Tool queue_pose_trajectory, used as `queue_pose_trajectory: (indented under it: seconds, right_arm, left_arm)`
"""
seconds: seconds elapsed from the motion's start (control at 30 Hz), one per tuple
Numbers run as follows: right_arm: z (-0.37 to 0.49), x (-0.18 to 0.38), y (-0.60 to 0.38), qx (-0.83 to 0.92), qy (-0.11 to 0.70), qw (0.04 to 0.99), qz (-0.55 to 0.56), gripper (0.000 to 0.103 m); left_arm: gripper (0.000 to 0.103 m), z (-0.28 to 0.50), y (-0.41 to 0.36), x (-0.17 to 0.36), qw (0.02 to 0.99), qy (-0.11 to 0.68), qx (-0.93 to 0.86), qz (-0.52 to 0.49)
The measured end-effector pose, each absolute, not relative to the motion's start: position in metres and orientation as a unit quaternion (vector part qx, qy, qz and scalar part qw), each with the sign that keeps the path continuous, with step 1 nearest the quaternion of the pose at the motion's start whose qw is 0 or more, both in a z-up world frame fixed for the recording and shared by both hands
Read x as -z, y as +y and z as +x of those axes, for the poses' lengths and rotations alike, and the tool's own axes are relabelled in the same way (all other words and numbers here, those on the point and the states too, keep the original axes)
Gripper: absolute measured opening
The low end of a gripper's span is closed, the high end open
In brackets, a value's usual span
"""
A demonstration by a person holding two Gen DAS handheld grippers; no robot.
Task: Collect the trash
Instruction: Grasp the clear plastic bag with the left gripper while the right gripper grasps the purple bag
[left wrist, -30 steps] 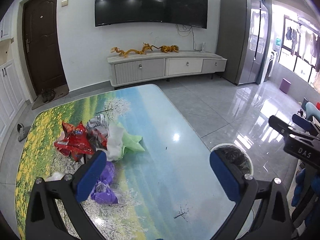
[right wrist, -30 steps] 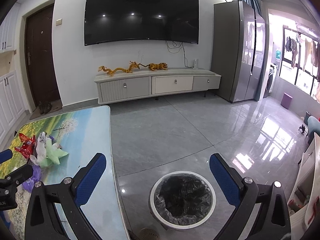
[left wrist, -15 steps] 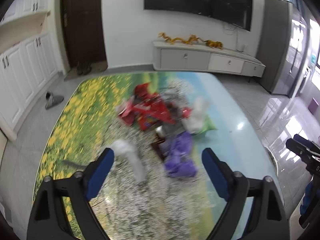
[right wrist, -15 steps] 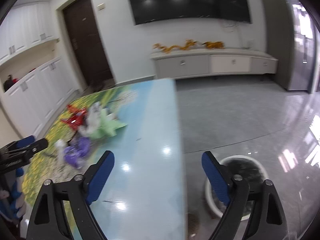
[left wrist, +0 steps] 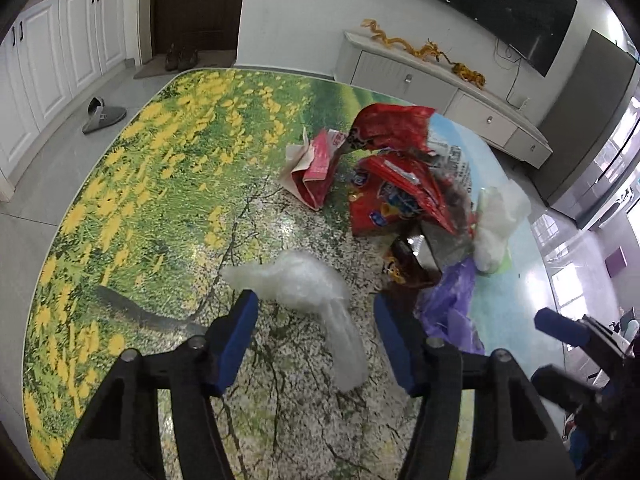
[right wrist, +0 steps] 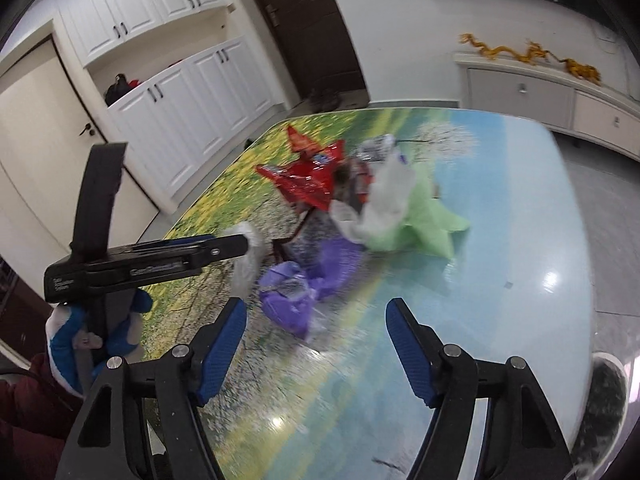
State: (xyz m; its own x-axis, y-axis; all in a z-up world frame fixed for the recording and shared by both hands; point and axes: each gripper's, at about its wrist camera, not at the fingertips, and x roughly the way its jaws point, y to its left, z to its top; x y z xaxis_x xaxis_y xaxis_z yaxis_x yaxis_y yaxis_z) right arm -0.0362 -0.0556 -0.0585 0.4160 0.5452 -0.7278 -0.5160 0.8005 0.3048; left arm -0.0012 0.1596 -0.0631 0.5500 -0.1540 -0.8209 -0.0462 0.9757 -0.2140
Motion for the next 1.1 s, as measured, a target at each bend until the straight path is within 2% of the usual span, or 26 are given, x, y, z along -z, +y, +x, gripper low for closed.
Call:
queue_pose_trajectory:
  seconds: [0.17,0.23,0.33,0.37,0.5,0.7,1.1]
  right_arm:
    - [-0.016,0.079,-0.029,-0.335,0.464,0.82,0.013,0.071]
    - [-0.011,0.086,-0.024,-0.339,0.475,0.812,0.016,0.067]
    - [-0.005,0.094,-0.02,-0.342,0.486,0.804,0.026,0.054]
    - [-0.002,0.098,-0.019,-0.343,0.49,0.801,0.028,0.046]
    - [-0.003,0.099,-0.019,-0.357,0.49,0.794,0.04,0.037]
    - [-0.017,0.089,-0.032,-0.376,0.48,0.791,0.044,0.033]
    - [-0.051,0.054,-0.06,-0.425,0.424,0.797,0.064,0.032]
  left_arm:
    - [0.043,0.011,0.161,0.074,0.864,0.487,0.039,-0.12]
    - [0.038,0.012,0.159,0.077,0.862,0.49,0.043,-0.12]
    - [0.033,0.014,0.158,0.078,0.864,0.486,0.051,-0.121]
    - [0.032,0.015,0.158,0.078,0.864,0.485,0.053,-0.121]
    - [0.03,0.008,0.157,0.076,0.868,0.478,0.055,-0.118]
    - [0.03,-0.01,0.154,0.063,0.879,0.46,0.053,-0.11]
    - [0.03,-0.034,0.134,0.028,0.897,0.429,0.062,-0.086]
